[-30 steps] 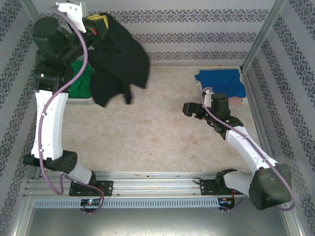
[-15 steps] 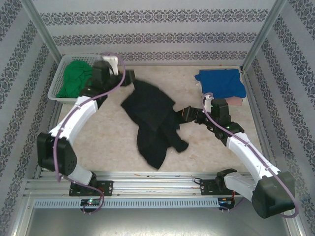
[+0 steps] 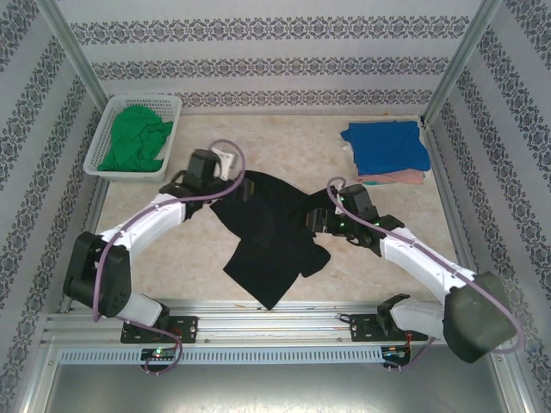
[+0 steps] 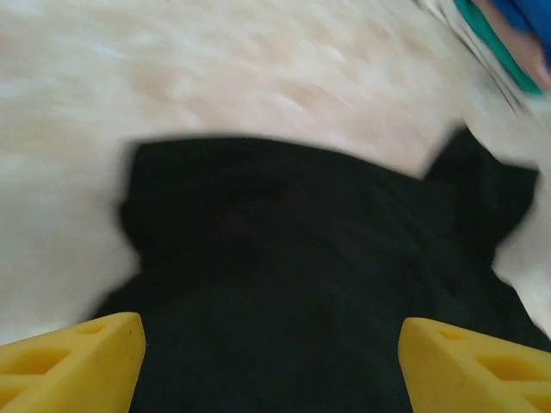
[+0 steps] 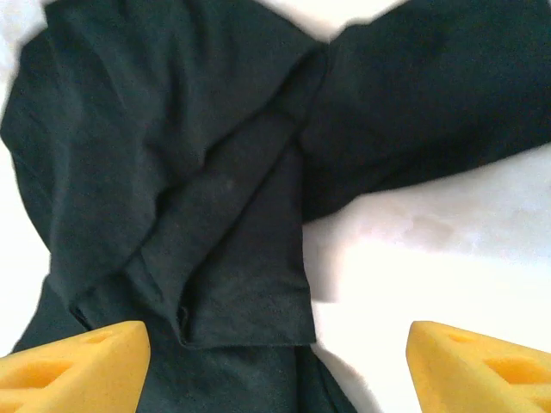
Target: Fold and stack the t-shirts
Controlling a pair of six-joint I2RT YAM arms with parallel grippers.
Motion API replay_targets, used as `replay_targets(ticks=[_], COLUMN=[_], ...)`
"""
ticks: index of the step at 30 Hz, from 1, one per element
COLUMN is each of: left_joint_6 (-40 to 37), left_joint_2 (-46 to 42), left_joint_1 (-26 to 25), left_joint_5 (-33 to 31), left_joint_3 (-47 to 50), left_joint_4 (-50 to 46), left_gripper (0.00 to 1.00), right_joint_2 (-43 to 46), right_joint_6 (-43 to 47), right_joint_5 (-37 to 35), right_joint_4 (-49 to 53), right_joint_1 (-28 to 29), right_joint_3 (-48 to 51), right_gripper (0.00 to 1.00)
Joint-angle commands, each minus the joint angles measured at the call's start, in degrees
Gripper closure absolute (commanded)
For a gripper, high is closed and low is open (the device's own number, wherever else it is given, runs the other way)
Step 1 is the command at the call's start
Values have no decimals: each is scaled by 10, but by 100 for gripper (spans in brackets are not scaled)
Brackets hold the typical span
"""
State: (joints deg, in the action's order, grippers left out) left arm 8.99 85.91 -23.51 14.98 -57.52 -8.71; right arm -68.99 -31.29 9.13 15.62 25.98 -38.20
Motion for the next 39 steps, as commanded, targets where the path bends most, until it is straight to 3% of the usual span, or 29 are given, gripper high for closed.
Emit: replay_targets(ticks=[1, 8, 12, 15, 19, 22, 28, 32, 36, 39], left_joint_6=[-77, -87, -83, -79, -79, -70, -50, -17, 15, 25], left_joint_2=[45, 123, 172, 202, 219, 205, 137, 83, 40, 14], left_joint_1=[-48, -85, -86, -86, -82, -67, -13, 33, 79, 99], left_joint_5=[33, 107, 126, 147, 133, 135, 135, 129, 136, 107], left_joint_3=[13, 14, 5, -21, -34, -30, -12, 1, 14, 24], left_joint_4=[-1, 51, 99, 95, 86, 87, 88, 86, 83, 71], left_gripper=[27, 27, 30, 39, 66, 83, 100, 100, 100, 100], right_joint_2=[-38, -72, -102, -132, -142, -153, -165, -140, -106, -73], right_joint_6=[-39, -89, -62, -45, -37, -33, -4, 12, 30, 53], right_joint_5=[-33, -53, -50, -36, -45, -53, -43, -46, -52, -54], right_joint_4=[15, -8, -55, -38, -48, -55, -33, -21, 0, 25], right_joint_1=[31, 73, 72, 59, 55, 38, 2, -12, -29, -43], right_joint_3=[1, 33, 49, 21, 3, -7, -60, -88, -114, -133], right_gripper=[23, 27, 31, 36, 49, 67, 93, 100, 100, 100])
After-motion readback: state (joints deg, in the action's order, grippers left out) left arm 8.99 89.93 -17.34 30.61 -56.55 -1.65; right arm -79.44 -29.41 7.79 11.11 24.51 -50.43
